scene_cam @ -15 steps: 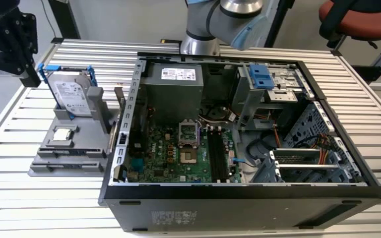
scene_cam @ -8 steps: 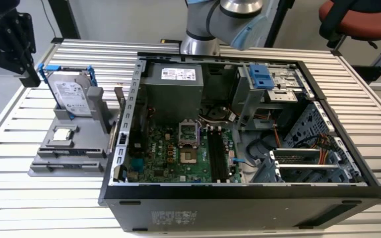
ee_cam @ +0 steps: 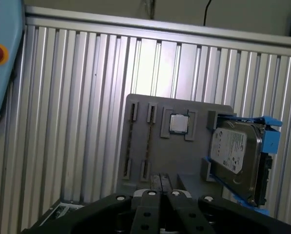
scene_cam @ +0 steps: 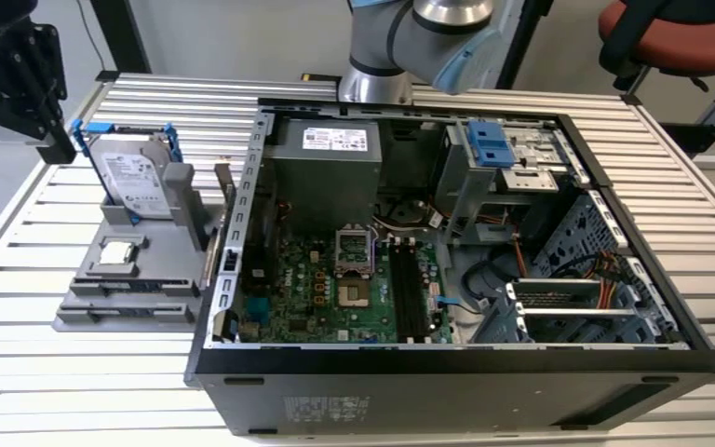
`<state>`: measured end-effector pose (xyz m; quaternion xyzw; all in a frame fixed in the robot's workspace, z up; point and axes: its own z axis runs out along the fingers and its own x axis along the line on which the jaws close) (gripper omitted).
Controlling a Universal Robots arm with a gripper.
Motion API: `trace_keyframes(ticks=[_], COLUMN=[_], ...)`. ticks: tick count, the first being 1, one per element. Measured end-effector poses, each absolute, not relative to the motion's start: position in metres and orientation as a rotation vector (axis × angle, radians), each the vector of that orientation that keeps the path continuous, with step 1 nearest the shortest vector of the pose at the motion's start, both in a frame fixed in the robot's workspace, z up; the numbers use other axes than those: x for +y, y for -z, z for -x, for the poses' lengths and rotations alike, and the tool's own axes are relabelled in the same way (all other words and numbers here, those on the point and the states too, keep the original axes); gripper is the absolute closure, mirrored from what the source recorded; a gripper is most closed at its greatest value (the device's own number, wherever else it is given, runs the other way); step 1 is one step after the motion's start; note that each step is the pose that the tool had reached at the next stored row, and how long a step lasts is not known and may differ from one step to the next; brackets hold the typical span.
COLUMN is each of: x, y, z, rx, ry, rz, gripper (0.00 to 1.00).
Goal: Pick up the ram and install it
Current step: 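Pick up the ram and move it above insertion slot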
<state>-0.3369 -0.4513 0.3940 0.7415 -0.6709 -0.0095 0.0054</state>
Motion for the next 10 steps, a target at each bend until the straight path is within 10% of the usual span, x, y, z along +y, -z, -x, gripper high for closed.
trace_keyframes(ticks=[2, 3, 10], x=[-0.4513, -0.4513, -0.4513], y=[-0.3940, -0.3940, -0.3940], z=[0.3369, 0.3369, 0.3369], rx=[-2.099, -2.098, -2.093], ry=[0.030, 0.030, 0.030], rz=[-2.323, -2.323, -2.328], gripper=[1.00, 0.00, 0.00])
